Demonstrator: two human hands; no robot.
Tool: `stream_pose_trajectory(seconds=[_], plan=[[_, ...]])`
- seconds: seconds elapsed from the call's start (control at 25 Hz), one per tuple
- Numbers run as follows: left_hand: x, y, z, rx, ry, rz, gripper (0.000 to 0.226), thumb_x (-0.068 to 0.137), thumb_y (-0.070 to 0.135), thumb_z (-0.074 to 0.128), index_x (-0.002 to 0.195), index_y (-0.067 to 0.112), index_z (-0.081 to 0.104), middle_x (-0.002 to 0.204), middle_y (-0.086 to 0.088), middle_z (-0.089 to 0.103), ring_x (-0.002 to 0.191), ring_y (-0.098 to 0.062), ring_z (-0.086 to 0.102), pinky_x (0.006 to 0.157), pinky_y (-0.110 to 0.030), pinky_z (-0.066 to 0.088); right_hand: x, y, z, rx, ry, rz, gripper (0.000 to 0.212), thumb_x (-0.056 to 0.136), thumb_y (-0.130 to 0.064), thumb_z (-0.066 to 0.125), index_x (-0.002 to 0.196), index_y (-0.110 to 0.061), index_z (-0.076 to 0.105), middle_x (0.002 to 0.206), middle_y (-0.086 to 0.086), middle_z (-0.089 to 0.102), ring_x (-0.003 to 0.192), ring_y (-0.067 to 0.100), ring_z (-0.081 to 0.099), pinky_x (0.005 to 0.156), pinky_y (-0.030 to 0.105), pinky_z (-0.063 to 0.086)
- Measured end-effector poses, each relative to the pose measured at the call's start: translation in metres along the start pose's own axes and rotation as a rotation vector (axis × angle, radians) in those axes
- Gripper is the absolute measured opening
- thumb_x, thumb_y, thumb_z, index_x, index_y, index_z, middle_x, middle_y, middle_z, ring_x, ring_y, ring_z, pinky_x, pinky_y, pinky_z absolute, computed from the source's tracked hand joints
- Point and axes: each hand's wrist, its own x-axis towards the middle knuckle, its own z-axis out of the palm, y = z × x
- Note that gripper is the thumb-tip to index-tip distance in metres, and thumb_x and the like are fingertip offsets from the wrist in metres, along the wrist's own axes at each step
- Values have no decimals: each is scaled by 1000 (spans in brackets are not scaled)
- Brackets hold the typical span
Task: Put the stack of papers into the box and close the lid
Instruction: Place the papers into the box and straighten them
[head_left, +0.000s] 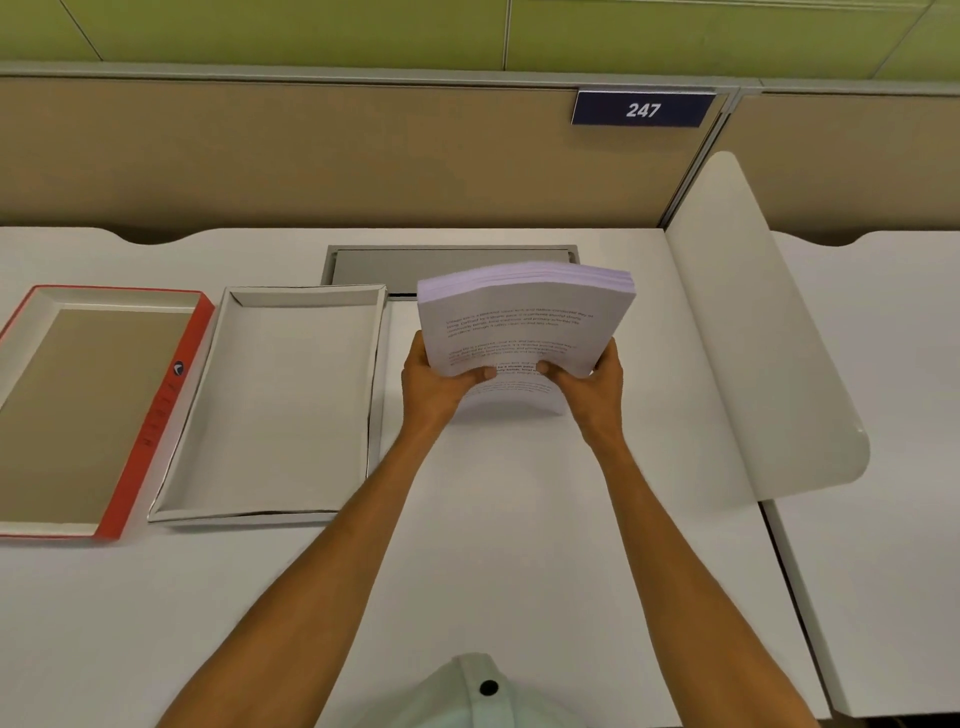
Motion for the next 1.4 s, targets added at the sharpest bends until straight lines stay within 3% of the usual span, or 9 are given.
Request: stream_pose_trajectory(seconds=[0.16, 0.36, 0.56, 0.8, 0.88, 1.04, 1.16, 1.4], plan=[[5, 2, -9, -19, -60, 31, 84, 55, 25, 96, 128, 19, 55, 119, -5, 68, 107, -21, 67, 80, -33, 63, 3, -7, -4, 32, -77, -8, 84, 63, -22, 90, 133, -22, 44, 122, -2, 60, 113, 15, 61, 88, 32, 58], [10, 8, -11, -27, -92, 5, 79, 57, 19, 96, 127, 18, 58, 117, -5, 68, 104, -18, 68, 77, -28, 62, -1, -5, 4, 51, -42, 11, 85, 60, -21, 92, 133, -21, 47, 122, 0, 63, 112, 16, 62, 87, 33, 59], [9, 10, 3, -53, -4, -54, 58, 62, 14, 93, 114, 9, 69, 106, -5, 74, 97, -24, 72, 80, -43, 63, -7, -12, 21, 51, 153, 39, 76, 59, -20, 92, 125, -19, 53, 109, -6, 65, 102, 14, 64, 78, 20, 58], [15, 31, -1, -38, -13, -71, 53, 60, 19, 94, 108, 10, 71, 102, -3, 75, 91, -23, 74, 71, -36, 64, -4, -38, 26, -28, 163, 95, 66, 65, -19, 89, 117, -10, 50, 103, -3, 61, 82, 0, 60, 58, 4, 51], [20, 40, -4, -7, -22, -65, 56, 59, 22, 95, 108, 10, 71, 105, -5, 76, 90, -23, 75, 73, -40, 65, 0, -47, 26, -81, 150, 118, 66, 64, -23, 89, 115, -9, 49, 103, -2, 60, 80, 3, 61, 55, 7, 51], [28, 56, -16, 100, -18, -65, 52, 59, 25, 95, 102, 20, 65, 105, -1, 73, 92, -22, 73, 76, -39, 64, 7, -61, 32, -243, 114, 161, 69, 63, -30, 90, 114, -7, 50, 111, 4, 63, 90, 17, 61, 74, 26, 56], [36, 58, -31, 226, -44, -103, 59, 62, 31, 93, 111, 17, 64, 114, -4, 72, 97, -26, 71, 82, -43, 62, 10, -61, 43, -344, 54, 204, 72, 57, -38, 91, 112, -7, 55, 114, 7, 67, 99, 24, 66, 86, 40, 58], [47, 54, -71, 350, -75, -207, 64, 65, 33, 91, 118, 9, 65, 122, -12, 71, 101, -30, 71, 85, -46, 61, -3, -67, 76, -363, -54, 270, 59, 59, -34, 91, 101, -6, 60, 111, 11, 70, 95, 28, 69, 82, 42, 60]])
